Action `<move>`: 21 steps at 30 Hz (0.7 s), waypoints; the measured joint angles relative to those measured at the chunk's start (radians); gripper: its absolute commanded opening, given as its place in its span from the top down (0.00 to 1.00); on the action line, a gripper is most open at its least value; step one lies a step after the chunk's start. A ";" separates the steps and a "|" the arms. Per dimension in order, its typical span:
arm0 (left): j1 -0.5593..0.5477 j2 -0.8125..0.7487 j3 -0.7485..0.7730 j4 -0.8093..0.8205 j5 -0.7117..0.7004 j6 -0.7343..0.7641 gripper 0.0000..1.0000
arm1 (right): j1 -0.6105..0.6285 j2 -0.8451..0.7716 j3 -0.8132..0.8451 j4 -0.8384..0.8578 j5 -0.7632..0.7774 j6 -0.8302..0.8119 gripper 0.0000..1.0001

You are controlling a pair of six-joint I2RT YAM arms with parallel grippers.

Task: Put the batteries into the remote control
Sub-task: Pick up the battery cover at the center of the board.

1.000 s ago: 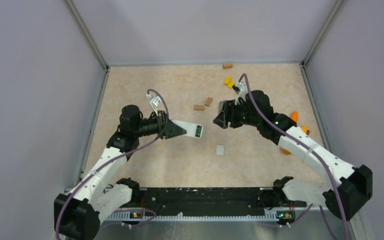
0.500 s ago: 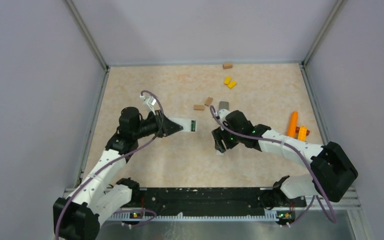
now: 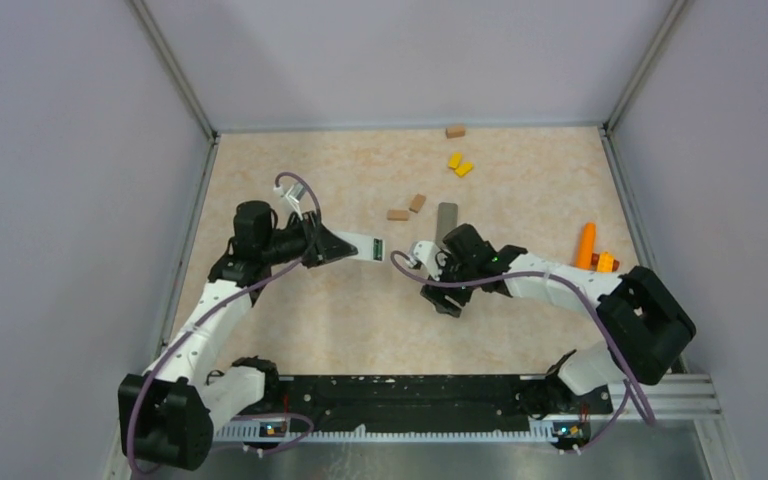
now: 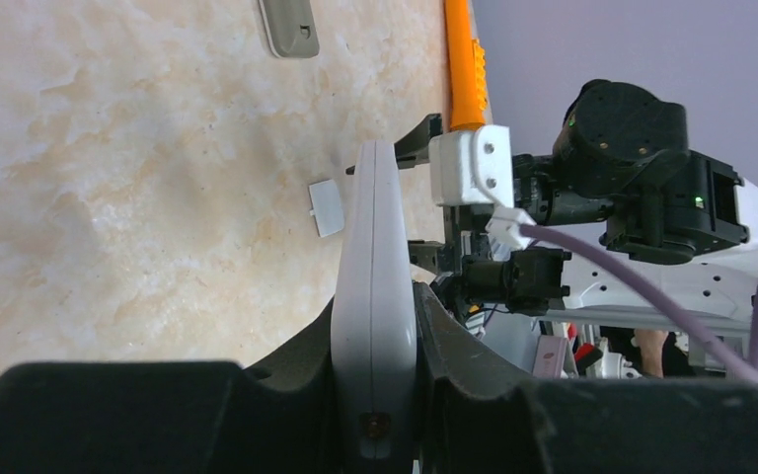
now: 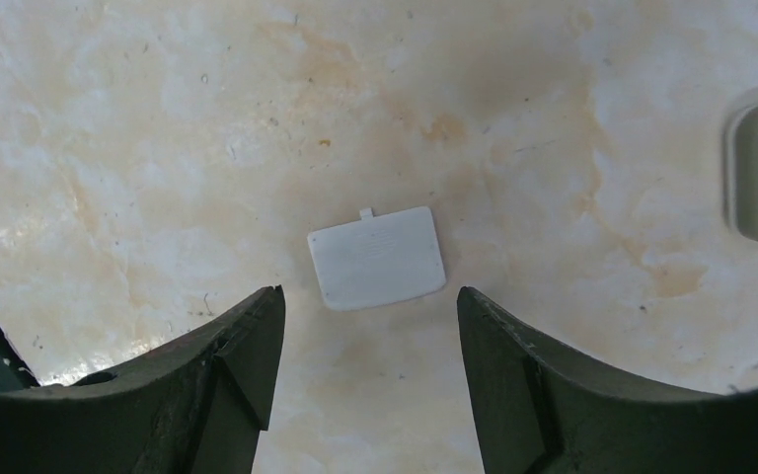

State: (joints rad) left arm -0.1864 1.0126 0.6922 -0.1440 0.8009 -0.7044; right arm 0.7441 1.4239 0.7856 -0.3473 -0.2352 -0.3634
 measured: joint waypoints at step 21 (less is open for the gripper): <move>0.063 0.046 0.026 -0.042 0.112 0.009 1.00 | -0.010 0.169 0.106 -0.125 -0.031 -0.196 0.35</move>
State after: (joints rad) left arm -0.1234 1.0588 0.7185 -0.1860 0.9131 -0.6952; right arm 0.7345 1.5932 0.8913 -0.4721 -0.2665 -0.5591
